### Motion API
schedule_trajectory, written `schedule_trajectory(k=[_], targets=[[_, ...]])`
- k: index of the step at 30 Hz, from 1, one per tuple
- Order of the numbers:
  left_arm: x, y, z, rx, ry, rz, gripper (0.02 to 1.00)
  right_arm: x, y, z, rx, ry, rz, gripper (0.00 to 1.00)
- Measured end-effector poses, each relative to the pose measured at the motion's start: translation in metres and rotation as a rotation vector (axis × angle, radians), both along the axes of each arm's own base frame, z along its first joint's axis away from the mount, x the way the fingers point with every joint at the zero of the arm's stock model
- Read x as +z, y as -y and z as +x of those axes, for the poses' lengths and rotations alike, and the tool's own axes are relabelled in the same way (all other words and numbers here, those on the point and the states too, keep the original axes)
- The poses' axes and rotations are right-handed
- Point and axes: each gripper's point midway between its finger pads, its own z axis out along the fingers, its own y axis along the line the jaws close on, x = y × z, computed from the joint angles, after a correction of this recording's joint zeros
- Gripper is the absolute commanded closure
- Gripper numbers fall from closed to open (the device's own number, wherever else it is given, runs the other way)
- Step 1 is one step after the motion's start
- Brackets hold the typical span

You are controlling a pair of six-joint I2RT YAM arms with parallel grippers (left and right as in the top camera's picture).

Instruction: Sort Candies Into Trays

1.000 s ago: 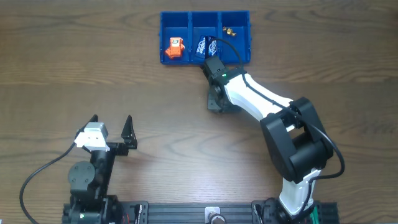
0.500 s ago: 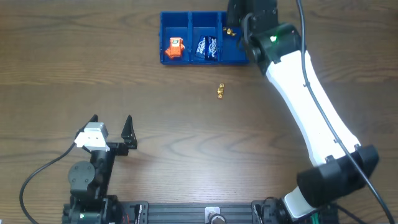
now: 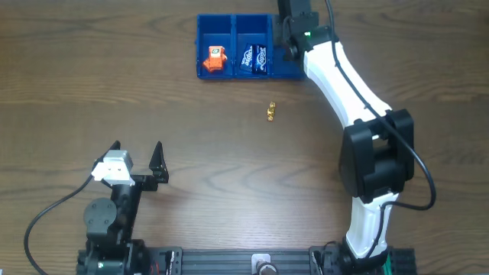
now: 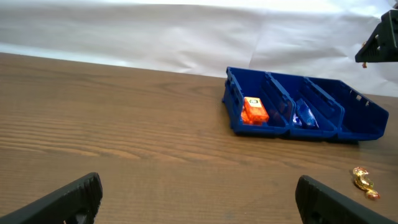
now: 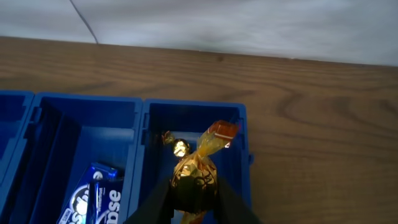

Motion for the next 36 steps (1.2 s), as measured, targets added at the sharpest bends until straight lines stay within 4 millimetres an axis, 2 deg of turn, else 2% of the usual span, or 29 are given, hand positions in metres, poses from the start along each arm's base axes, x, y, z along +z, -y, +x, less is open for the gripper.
schedule_trajectory(k=[1,5,7,13,14,17,19,21,23,24,26,27,29,36], targets=[[0.000,0.000,0.000,0.000,0.000,0.000,0.020,0.000,-0.001,0.000,0.002,0.002,0.001,0.715],[0.000,0.000,0.000,0.000,0.000,0.000,0.020,0.001,-0.002,0.001,0.009,0.003,0.006,0.457],[0.000,0.000,0.000,0.000,0.000,0.000,0.020,0.000,-0.003,0.000,0.014,0.000,0.006,0.404],[0.000,0.000,0.000,0.000,0.000,0.000,0.020,-0.001,-0.001,-0.012,0.022,-0.064,-0.007,0.380],[0.000,0.000,0.000,0.000,0.000,0.000,0.020,0.006,-0.001,-0.021,0.024,-0.086,-0.005,0.351],[0.000,0.000,0.000,0.000,0.000,0.000,0.020,0.042,-0.006,-0.061,0.040,-0.130,0.010,0.349],[0.000,0.000,0.000,0.000,0.000,0.000,0.020,0.079,-0.023,-0.105,0.071,-0.151,0.038,0.347],[0.000,0.000,0.000,0.000,0.000,0.000,0.020,0.090,-0.040,-0.131,0.097,-0.176,0.063,0.343],[0.000,0.000,0.000,0.000,0.000,0.000,0.020,0.075,-0.059,-0.144,0.109,-0.207,0.089,0.343],[0.000,0.000,0.000,0.000,0.001,0.000,0.020,0.052,-0.065,-0.147,0.105,-0.232,0.093,0.345],[0.000,0.000,0.000,0.000,0.000,0.000,0.020,-0.012,-0.068,-0.160,0.090,-0.337,0.077,0.345],[0.000,0.000,0.000,0.000,0.000,0.000,0.023,-0.042,-0.066,-0.166,0.078,-0.396,0.063,0.345],[0.000,0.000,0.000,0.000,0.000,0.000,0.020,-0.091,-0.060,-0.179,0.041,-0.501,0.039,0.345],[0.000,0.000,0.000,0.000,0.000,0.000,0.023,-0.138,-0.053,-0.170,-0.028,-0.559,0.051,0.356]])
